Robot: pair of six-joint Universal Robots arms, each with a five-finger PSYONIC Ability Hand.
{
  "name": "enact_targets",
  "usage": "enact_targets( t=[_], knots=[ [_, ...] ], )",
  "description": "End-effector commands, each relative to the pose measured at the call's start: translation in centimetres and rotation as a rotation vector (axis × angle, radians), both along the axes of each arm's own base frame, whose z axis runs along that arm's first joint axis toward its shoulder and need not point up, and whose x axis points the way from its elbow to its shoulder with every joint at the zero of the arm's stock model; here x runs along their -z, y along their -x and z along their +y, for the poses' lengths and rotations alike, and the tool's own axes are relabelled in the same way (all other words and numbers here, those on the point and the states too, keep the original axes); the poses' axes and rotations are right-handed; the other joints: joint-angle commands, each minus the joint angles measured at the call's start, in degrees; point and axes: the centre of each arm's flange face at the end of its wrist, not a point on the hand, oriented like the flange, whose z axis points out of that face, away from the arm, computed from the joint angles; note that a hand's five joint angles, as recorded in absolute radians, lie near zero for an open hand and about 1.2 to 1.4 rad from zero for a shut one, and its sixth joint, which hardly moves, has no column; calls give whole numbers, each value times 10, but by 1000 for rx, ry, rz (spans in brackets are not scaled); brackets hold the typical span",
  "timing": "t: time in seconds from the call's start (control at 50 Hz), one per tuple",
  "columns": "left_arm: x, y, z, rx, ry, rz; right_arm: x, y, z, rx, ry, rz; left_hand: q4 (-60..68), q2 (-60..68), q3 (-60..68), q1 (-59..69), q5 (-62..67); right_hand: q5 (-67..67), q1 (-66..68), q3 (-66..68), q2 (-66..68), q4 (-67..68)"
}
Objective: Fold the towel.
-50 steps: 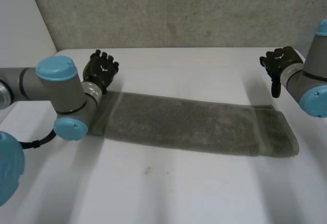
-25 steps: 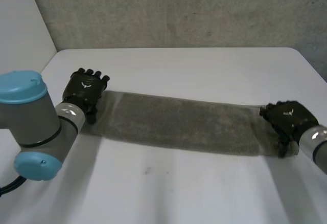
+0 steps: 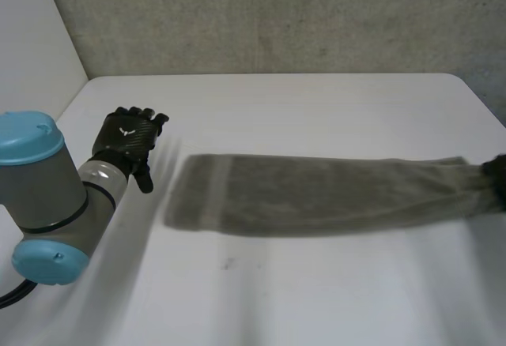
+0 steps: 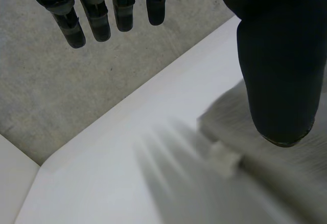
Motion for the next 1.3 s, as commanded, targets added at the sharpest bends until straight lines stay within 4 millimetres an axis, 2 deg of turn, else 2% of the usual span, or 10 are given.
enact_targets(
  t=[0.02, 0.24, 0.44, 0.54, 0.6, 0.76, 0.9, 1.02, 1.14, 1.3],
  knots=[
    [-3, -1, 2, 0, 5, 2, -53, 6, -31, 0, 176, 125, 5, 5, 5, 2, -15, 38, 51, 36, 51, 33],
    [-7, -1, 2, -3, 17, 6, -87, -215, 34, -575, 321, -61, 5, 5, 5, 2, -15, 38, 51, 36, 51, 33],
    [-7, -1, 3, 0, 14, 8, 12, -328, 162, -995, 93, -39, 5, 5, 5, 2, -15, 38, 51, 36, 51, 33],
    [-9, 2, 4, 7, 21, 11, 29, -329, 171, -1014, 75, 23, 5, 5, 5, 2, -15, -10, 3, -11, 4, -14],
    [-11, 6, 5, 18, 30, 14, 19, -325, 169, -994, 95, 23, 5, 5, 5, 2, -15, -662, -649, -664, -649, -667],
    [-29, 38, 22, 115, 85, 51, -39, -255, 137, -753, 110, -180, 7, 7, 7, 4, -13, -662, -649, -664, -649, -667],
    [-29, 67, 41, 203, 87, 98, -17, -185, 117, -514, -24, -275, 10, 10, 10, 7, -10, -662, -649, -664, -649, -667],
    [-8, 94, 57, 275, 44, 86, 8, -163, 111, -451, -100, -251, 12, 12, 12, 9, -8, -660, -647, -661, -646, -664],
    [9, 95, 58, 268, 4, 58, 30, -146, 94, -398, -130, -144, 12, 12, 12, 9, -8, -145, -132, -146, -132, -150],
    [-9, 81, 57, 201, 37, 74, -3, -156, 65, -386, 42, -48, 8, 8, 9, 6, -11, 38, 51, 36, 51, 33]
  ],
)
